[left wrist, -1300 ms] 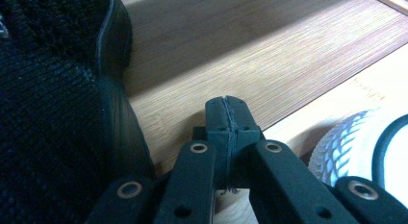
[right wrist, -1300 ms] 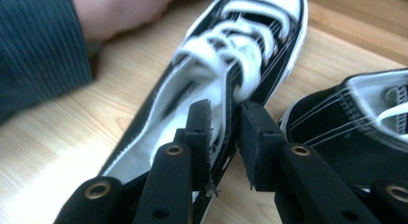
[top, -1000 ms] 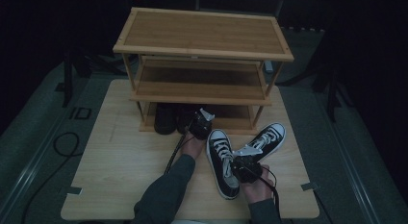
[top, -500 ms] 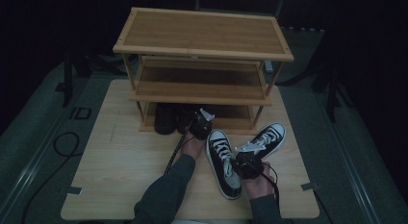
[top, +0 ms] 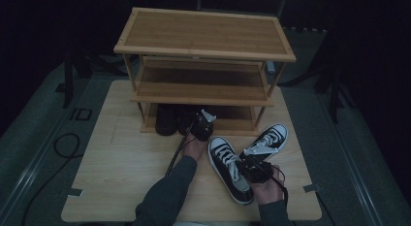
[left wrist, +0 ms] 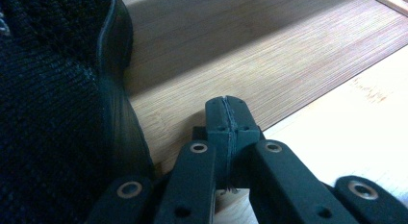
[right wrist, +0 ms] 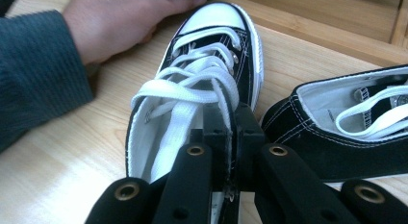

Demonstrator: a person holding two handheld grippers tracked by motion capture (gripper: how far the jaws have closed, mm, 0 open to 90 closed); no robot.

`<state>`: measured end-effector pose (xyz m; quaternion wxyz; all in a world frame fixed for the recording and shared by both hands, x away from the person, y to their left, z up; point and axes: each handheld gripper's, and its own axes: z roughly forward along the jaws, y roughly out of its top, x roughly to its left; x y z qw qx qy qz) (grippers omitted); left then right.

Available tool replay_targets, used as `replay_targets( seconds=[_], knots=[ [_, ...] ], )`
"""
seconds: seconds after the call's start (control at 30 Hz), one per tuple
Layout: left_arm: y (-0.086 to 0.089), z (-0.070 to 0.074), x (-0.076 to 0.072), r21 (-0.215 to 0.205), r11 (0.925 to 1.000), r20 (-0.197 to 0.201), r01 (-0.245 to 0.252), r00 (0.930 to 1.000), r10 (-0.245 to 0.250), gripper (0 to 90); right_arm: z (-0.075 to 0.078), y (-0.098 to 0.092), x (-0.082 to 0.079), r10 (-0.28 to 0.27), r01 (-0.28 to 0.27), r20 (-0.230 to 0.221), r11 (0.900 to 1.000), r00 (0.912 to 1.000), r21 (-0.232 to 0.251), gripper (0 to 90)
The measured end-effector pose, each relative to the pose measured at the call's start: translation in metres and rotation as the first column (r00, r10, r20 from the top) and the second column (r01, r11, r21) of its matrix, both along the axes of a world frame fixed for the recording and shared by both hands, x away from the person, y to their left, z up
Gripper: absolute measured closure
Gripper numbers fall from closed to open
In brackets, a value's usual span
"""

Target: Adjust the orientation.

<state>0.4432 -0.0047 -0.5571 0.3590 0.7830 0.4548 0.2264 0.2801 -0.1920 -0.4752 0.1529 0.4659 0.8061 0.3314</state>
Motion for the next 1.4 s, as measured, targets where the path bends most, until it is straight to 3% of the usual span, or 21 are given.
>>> replay_targets(
  seconds=[0.47, 0.57, 1.1, 1.4],
  knots=[
    [0.0, 0.0, 0.0, -0.007, 1.0, -0.001, 0.001, 1.0, -0.001, 89.7, 0.031, -0.013, -0.005, -0.012, 0.01, 0.053, 1.0, 0.9985, 0.028, 87.1],
    [0.0, 0.0, 0.0, -0.007, 1.0, 0.0, 0.001, 1.0, -0.001, 89.8, 0.038, -0.019, -0.002, -0.01, 0.007, 0.054, 0.999, 0.9985, 0.053, 87.1],
    [0.001, 0.0, 0.0, -0.009, 1.0, 0.0, 0.002, 1.0, -0.002, 89.8, 0.066, -0.035, 0.015, -0.01, 0.004, 0.102, 0.998, 0.9947, 0.056, 87.1],
    [0.001, 0.0, 0.0, -0.009, 1.0, 0.001, 0.002, 1.0, -0.002, 89.7, 0.072, -0.044, 0.03, 0.01, -0.017, 0.116, 0.998, 0.9932, 0.053, 87.1]
  ],
)
